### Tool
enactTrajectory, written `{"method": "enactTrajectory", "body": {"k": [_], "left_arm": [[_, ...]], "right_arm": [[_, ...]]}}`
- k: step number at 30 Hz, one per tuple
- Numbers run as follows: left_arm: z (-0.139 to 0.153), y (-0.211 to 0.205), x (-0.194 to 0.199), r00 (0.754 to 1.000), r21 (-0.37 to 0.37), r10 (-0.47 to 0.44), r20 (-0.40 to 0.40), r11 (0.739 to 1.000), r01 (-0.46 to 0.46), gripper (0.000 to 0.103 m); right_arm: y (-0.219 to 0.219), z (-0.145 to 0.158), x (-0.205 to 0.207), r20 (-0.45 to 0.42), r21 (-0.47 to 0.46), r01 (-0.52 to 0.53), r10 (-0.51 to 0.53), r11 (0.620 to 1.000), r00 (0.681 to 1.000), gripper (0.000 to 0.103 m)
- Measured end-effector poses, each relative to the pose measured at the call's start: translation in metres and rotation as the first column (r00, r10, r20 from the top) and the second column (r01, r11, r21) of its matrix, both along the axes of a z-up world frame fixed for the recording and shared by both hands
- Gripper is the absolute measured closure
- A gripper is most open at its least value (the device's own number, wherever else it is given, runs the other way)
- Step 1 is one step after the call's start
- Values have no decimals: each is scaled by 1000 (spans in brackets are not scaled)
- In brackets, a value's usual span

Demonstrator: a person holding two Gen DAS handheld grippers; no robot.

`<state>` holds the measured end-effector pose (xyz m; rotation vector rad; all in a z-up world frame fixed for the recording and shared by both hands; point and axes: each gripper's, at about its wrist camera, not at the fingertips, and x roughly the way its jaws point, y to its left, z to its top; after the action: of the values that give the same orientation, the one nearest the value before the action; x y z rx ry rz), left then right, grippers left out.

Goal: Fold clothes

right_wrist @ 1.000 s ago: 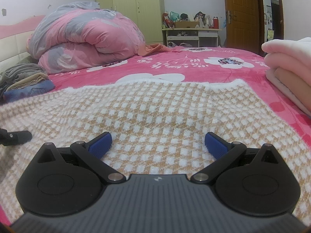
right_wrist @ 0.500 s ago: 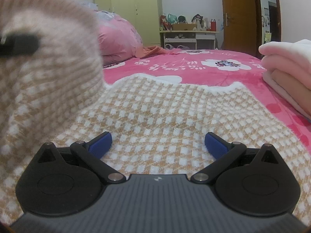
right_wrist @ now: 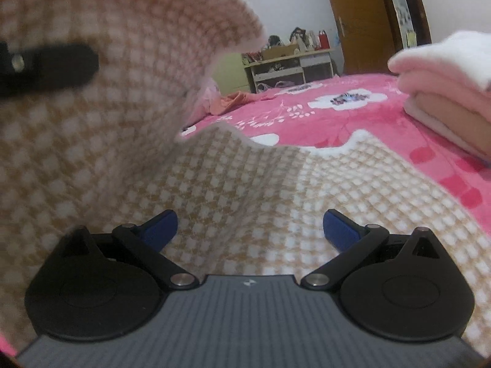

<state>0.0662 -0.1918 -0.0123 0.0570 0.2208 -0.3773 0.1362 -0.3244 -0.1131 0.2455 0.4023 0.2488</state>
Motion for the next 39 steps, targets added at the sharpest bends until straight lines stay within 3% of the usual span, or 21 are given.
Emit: {"method": "enactTrajectory", "body": {"k": [3,5,9,11,15,16,19,24,29,34,39], "left_arm": [[-3,-14,-3,1000,26,-8,2,1000,8,77],[-7,-25,-6,1000,47,-16,5,999,16,77],[-17,-49,-10,999,115,-40,17,993,38,77],[-23,-61,-10,999,145,-48,18,988,44,77],[-36,-83,-13,998,199,-58,27,979,51,77],[-39,-89,-15,997,215,-63,33,975,55,77],[-51,-106,-20,994,280,-87,59,958,67,77],[-74,-133,-30,990,385,-116,82,920,76,77],[-91,-152,-37,987,448,-138,81,890,87,76],[-98,-157,-37,986,496,-138,92,865,74,75],[-99,-160,-36,984,529,-143,106,846,66,72]], "right_arm": [[-20,5,-9,-22,48,38,-37,998,999,1],[-47,6,-19,-21,158,66,-63,985,998,1],[-105,-1,-45,25,424,148,-175,894,984,1],[-131,-13,-51,5,564,165,-204,809,979,1],[-162,-46,-46,-12,839,70,-111,539,994,1],[-168,-53,-45,-7,884,47,-87,464,996,1],[-178,-71,-43,15,954,-1,-45,301,999,1],[-182,-82,-37,45,986,-46,11,162,999,1],[-185,-80,-37,38,985,-43,36,168,999,1],[-191,-83,-37,32,989,-41,61,141,998,1],[-194,-82,-39,26,987,-39,83,154,996,1]]}}
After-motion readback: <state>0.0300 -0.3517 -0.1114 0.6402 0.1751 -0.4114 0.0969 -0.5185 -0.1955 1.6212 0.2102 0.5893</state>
